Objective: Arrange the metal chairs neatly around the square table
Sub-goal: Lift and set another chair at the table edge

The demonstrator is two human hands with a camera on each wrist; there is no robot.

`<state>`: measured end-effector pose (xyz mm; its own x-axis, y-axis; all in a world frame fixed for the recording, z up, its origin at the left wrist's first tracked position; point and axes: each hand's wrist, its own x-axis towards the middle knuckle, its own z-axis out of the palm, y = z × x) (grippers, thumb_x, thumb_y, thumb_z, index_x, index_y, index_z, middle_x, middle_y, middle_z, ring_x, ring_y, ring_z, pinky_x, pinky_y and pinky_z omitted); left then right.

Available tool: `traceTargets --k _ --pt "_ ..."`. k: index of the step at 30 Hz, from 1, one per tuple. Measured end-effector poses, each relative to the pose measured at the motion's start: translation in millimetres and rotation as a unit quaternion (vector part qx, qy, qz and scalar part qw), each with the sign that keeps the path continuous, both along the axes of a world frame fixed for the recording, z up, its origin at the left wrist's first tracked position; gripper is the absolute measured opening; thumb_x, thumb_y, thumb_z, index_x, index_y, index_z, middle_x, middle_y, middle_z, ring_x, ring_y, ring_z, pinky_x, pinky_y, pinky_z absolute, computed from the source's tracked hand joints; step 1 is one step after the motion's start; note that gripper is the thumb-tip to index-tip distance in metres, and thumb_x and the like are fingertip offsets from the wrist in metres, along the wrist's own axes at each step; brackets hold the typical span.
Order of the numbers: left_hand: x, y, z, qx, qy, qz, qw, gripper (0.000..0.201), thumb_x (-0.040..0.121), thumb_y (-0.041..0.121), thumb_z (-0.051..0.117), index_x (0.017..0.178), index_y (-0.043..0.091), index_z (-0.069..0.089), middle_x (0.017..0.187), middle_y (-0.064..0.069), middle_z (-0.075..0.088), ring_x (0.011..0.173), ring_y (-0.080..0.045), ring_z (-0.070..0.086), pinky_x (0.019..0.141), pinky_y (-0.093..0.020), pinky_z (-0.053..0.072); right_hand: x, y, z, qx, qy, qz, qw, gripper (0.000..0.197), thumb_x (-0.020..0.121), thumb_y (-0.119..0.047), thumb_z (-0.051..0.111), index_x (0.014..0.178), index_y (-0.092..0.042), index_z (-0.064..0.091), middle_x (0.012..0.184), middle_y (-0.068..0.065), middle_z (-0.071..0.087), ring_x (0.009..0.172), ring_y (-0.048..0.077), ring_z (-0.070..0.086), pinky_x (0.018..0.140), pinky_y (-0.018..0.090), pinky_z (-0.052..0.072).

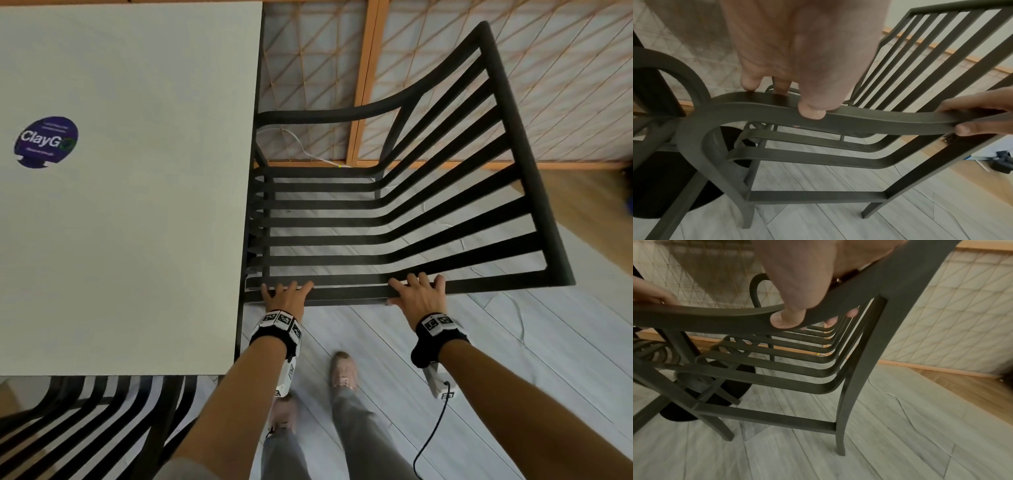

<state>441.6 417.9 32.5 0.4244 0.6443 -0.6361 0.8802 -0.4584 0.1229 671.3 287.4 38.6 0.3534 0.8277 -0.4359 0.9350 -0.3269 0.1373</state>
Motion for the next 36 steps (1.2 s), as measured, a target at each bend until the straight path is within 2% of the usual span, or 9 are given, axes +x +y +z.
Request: traceTargets --k 9,14,18,21,24,27,31,34,36 --pt "6 14 -5 0.022 -0.024 0.027 0.999 0.062 0.092 -0.003 0.047 0.138 0.037 0.037 0.141 -0.01 0.045 0.136 -0.04 0.032 0.109 -0.076 0.003 4 19 -2 0.011 0.007 -0.012 1.0 0.043 0.089 -0.054 0.047 0.128 -0.035 0.041 0.125 0.005 0.056 0.121 0.029 0.044 0.105 0.059 0.025" --pt "9 20 -4 0.012 -0.005 0.028 1.0 0.068 0.092 -0.004 0.045 0.142 0.04 0.032 0.148 -0.011 0.038 0.14 -0.042 0.022 0.11 -0.075 0.005 7 26 -3 0.013 0.017 -0.019 1.0 0.044 0.09 -0.053 0.046 0.13 -0.035 0.041 0.124 0.005 0.056 0.121 0.029 0.044 0.106 0.059 0.023" --pt "5 7 -9 0.005 -0.006 0.035 0.999 0.062 0.094 -0.001 0.042 0.14 0.041 0.034 0.145 -0.01 0.041 0.138 -0.042 0.025 0.109 -0.076 0.007 4 14 -3 0.016 0.015 -0.013 1.0 0.043 0.089 -0.053 0.048 0.127 -0.034 0.043 0.121 0.005 0.057 0.118 0.029 0.045 0.104 0.059 0.026" --pt "1 -1 -9 0.023 -0.009 0.037 0.999 0.063 0.094 0.002 0.046 0.141 0.042 0.032 0.147 -0.008 0.04 0.137 -0.039 0.029 0.111 -0.073 0.011 2 9 -4 0.02 0.006 -0.007 1.0 0.044 0.089 -0.054 0.047 0.127 -0.033 0.043 0.124 0.005 0.057 0.119 0.029 0.046 0.104 0.059 0.026" --pt "-5 -9 -2 0.039 -0.022 0.034 0.998 0.07 0.093 0.004 0.05 0.147 0.04 0.023 0.152 -0.01 0.035 0.14 -0.039 0.027 0.115 -0.065 0.018 -6 7 -1 0.039 0.005 -0.001 0.999 0.05 0.088 -0.052 0.051 0.133 -0.033 0.039 0.136 0.006 0.049 0.126 0.031 0.042 0.107 0.061 0.024" --pt "-12 -26 19 0.021 -0.072 0.033 0.997 0.084 0.086 -0.001 0.056 0.149 0.039 0.018 0.155 -0.012 0.029 0.143 -0.038 0.023 0.113 -0.06 0.028 -27 3 2 0.061 0.0 0.024 0.998 0.066 0.085 -0.045 0.058 0.142 -0.034 0.028 0.152 0.009 0.031 0.14 0.033 0.026 0.112 0.062 0.017" --pt "-40 -67 63 -0.031 -0.096 -0.024 0.995 0.073 0.088 0.004 0.052 0.148 0.033 0.022 0.152 -0.011 0.035 0.137 -0.035 0.035 0.108 -0.054 0.038 -75 -12 8 0.042 0.007 0.052 0.998 0.077 0.085 -0.038 0.061 0.147 -0.034 0.015 0.16 0.009 0.007 0.146 0.031 0.006 0.116 0.058 0.009" --pt "-80 -100 108 -0.028 -0.021 -0.147 0.989 0.056 0.091 0.02 0.053 0.142 0.027 0.031 0.139 -0.011 0.047 0.126 -0.034 0.045 0.101 -0.052 0.037 -129 -29 14 0.033 0.025 0.054 0.998 0.079 0.084 -0.036 0.063 0.147 -0.032 0.016 0.16 0.009 0.005 0.146 0.032 0.008 0.116 0.056 0.016" --pt "-115 -118 143 0.006 -0.021 -0.2 0.979 0.048 0.092 0.028 0.052 0.137 0.023 0.037 0.133 -0.013 0.053 0.123 -0.034 0.048 0.101 -0.053 0.035 -173 -39 20 0.046 0.047 0.05 0.997 0.075 0.084 -0.031 0.063 0.145 -0.033 0.019 0.159 0.008 0.01 0.144 0.031 0.015 0.113 0.053 0.024"
